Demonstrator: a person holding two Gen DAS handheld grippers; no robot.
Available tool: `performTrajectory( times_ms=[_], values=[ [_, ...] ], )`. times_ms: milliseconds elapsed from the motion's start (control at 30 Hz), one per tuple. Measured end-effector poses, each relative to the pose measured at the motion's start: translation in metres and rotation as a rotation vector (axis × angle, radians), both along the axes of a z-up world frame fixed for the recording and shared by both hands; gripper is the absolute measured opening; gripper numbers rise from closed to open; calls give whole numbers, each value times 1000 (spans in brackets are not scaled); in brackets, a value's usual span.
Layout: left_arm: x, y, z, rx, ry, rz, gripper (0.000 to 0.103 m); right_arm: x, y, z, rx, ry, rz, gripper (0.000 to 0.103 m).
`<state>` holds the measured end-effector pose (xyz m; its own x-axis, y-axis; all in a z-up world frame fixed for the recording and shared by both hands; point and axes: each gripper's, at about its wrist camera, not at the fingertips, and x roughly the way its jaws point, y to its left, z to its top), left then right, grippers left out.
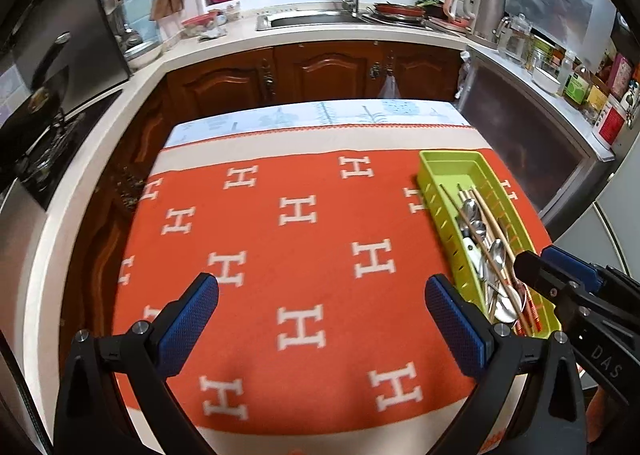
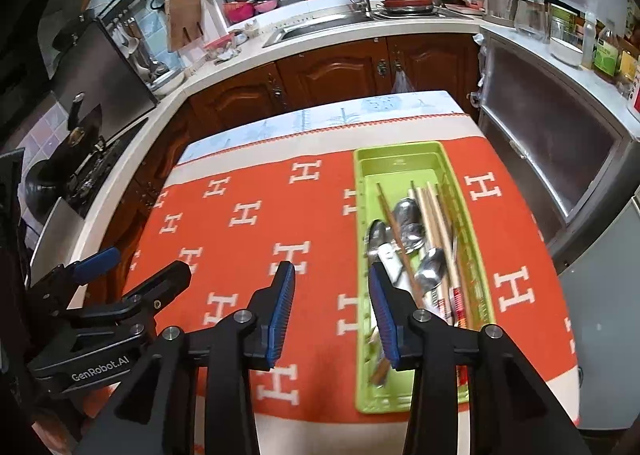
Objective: Organize utensils
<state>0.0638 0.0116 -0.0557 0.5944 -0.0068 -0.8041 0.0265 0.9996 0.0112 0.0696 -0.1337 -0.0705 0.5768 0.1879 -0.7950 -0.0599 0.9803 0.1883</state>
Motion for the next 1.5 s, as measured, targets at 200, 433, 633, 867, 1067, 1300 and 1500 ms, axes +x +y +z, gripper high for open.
performTrajectory(
  times_ms=[200, 433, 633, 867, 1067, 1300, 1500],
  values=[
    [-23, 25, 14, 0, -48, 48, 102, -24, 25, 10, -9, -44, 20, 56],
    [-41, 40, 22, 8, -87, 102, 102, -41, 50, 22, 5, -70, 57, 59],
    [-48, 45, 24, 34, -115, 138, 102, -46, 67, 29, -24, -101, 85, 60],
    [-47, 53, 22, 10, -109, 155, 102, -41, 71, 33, -28, -110, 103, 60],
    [-46, 54, 20, 15, -109, 161, 102, -41, 73, 34, -33, -114, 109, 60],
    [-46, 54, 18, 20, -98, 167, 102, -38, 72, 34, -30, -105, 111, 60],
    [-45, 55, 16, 21, -91, 170, 102, -39, 73, 34, -30, -104, 111, 60]
  ],
)
